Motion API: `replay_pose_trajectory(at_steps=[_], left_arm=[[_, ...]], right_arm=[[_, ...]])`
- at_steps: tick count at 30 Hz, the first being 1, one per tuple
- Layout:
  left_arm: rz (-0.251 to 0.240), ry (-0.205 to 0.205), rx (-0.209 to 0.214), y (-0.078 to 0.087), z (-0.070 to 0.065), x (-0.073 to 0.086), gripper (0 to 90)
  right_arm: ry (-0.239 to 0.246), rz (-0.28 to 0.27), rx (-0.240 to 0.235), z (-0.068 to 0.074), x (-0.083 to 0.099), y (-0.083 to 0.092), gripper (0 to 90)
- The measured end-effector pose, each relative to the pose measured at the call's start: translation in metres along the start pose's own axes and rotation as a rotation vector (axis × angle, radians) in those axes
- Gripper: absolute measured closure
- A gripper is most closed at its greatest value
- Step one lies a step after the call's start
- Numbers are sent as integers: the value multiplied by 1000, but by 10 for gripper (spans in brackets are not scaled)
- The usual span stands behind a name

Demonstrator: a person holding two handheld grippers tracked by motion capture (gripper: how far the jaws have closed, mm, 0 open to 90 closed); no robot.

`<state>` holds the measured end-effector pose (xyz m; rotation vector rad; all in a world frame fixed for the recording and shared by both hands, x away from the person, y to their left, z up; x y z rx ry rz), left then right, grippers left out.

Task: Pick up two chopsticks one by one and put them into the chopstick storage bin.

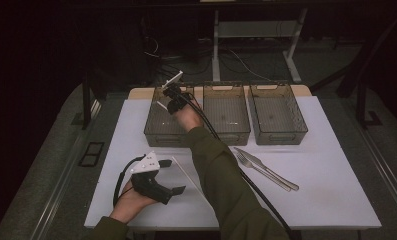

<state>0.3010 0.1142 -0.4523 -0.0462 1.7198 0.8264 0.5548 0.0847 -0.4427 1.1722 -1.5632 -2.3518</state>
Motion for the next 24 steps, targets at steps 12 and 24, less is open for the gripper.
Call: replay_pose_trajectory(at_steps=[12,24], left_arm=[[4,-2,0,0,0,1,0],[20,-12,-7,1,2,3,0]], right_arm=[[47,-70,-39,6,-9,20,618],[90,-124,-147,8,9,58,476]])
Point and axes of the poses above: each handheld gripper's, and its own axes: y roughly backward along the jaws, x roughly out of its underside, z roughly to its left, the point moved 7 cm from there along -y, roughly forward along the jaws, and after that the axes turned 5 degrees about -x, right-handed, at the moved point
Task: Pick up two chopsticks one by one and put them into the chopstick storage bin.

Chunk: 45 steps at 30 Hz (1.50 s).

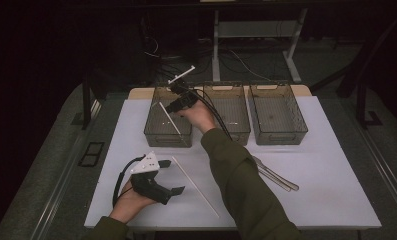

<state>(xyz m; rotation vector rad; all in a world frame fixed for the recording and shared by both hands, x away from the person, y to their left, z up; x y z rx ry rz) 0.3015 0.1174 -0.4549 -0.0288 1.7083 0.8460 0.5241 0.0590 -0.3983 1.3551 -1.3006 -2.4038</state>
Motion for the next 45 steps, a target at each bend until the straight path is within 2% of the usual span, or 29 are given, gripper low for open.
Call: replay_pose_trajectory(at_steps=[2,4,5,6,7,9,11,14,18,24,26,27,31,34,35,36,37,38,42,43,45], left_arm=[[0,-2,-3,0,0,0,0],[0,-2,-4,0,1,0,0],[1,2,-6,0,0,0,0],[3,0,-7,0,1,0,0],[6,-2,-7,0,1,1,0],[7,-3,-9,0,1,1,0],[7,-2,-12,-1,1,1,0],[12,-2,-14,-1,1,2,0],[15,-4,-19,-1,1,2,0],[18,1,-20,-1,1,3,0],[17,5,-22,-1,1,3,0],[25,-8,-21,0,1,4,0],[22,-1,-26,-1,1,4,0],[18,6,-30,-1,1,4,0],[22,-3,-30,-1,2,4,0],[22,-3,-29,-1,2,4,0],[20,0,-27,-1,2,4,0],[26,-4,-27,-1,2,4,0],[30,-4,-27,-2,3,5,0],[30,-5,-27,-2,3,5,0],[28,-5,-29,-1,3,4,0]], right_arm=[[24,-5,-19,1,8,14,456],[33,-13,-30,2,11,19,451],[41,-20,-43,3,18,29,439],[41,-20,-43,3,18,29,439],[51,-26,-52,4,25,38,430],[57,-27,-55,4,29,43,419],[75,-39,-54,5,41,56,397],[74,-45,-66,5,49,63,378],[104,-56,-78,7,67,78,392],[120,-73,-92,11,84,94,402],[126,-77,-97,16,91,100,436],[138,-76,-117,21,100,104,442],[148,-67,-107,26,113,107,455],[162,-58,-77,28,128,108,502],[155,-49,-78,30,135,108,515],[153,-40,-84,32,144,108,572],[153,-40,-84,32,144,108,572],[157,-22,-89,36,155,107,612],[148,9,-104,44,171,105,614],[160,25,-111,51,180,103,613],[167,36,-109,53,185,101,611]])
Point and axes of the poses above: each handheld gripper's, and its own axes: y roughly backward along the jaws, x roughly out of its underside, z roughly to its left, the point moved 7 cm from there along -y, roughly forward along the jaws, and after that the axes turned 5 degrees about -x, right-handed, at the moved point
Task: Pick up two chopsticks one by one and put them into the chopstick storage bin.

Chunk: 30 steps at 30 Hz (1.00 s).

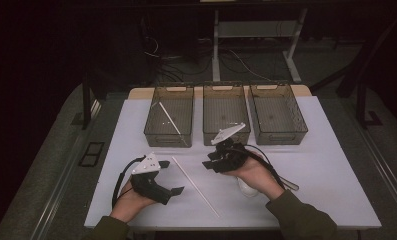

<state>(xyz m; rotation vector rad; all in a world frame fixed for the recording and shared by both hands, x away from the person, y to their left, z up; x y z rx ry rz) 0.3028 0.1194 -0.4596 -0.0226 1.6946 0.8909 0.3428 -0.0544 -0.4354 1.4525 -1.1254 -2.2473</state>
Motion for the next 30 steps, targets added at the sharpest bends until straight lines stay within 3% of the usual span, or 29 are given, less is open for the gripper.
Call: replay_pose_trajectory(at_steps=[10,12,18,30], left_arm=[[3,-4,-1,0,0,0,0],[4,-5,0,0,0,0,0],[0,0,1,0,0,0,0],[4,-4,0,0,0,0,0]], right_arm=[[11,85,-11,21,15,-32,620],[40,106,0,22,16,-39,620],[45,120,-9,30,17,-54,641],[58,144,-2,32,25,-67,730]])
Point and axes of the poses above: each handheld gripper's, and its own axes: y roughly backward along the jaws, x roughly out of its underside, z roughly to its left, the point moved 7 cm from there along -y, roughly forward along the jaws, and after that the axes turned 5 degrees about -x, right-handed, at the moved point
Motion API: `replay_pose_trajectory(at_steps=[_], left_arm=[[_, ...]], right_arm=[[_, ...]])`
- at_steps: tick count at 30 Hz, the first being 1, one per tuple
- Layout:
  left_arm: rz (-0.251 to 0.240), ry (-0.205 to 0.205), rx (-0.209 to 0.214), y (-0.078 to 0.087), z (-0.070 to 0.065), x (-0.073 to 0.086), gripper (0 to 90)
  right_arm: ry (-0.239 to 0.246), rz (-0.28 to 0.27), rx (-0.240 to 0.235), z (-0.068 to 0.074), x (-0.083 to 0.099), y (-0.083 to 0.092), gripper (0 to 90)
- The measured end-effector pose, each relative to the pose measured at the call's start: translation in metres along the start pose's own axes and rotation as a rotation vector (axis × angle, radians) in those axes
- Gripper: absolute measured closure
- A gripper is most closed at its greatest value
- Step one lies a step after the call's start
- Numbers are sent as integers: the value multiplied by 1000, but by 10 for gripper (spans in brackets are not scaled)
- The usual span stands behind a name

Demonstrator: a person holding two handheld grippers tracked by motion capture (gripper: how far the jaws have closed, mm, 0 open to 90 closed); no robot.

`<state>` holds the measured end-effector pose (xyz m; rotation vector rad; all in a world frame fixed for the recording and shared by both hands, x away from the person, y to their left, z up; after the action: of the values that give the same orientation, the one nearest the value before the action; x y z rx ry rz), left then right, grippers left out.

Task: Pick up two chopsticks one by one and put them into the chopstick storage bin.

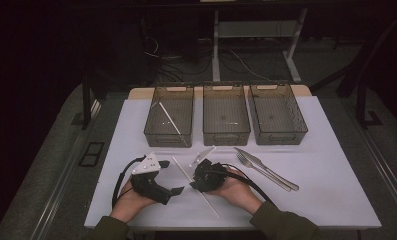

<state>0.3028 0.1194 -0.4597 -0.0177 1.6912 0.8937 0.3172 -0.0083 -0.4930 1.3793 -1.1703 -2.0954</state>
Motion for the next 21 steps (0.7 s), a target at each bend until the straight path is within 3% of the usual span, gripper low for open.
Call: replay_pose_trajectory(at_steps=[3,21], left_arm=[[2,-1,0,0,0,0,0],[0,3,1,-1,-1,0,0]], right_arm=[[8,5,6,-1,0,0,779],[46,49,35,-10,3,6,818]])
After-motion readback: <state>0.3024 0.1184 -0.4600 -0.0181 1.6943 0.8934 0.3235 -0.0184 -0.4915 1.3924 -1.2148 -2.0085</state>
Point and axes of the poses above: each handheld gripper's, and its own axes: y roughly backward along the jaws, x roughly out of its underside, z roughly to its left, the point moved 7 cm from there along -y, roughly forward along the jaws, and after that the axes turned 5 degrees about -x, right-handed, at the moved point
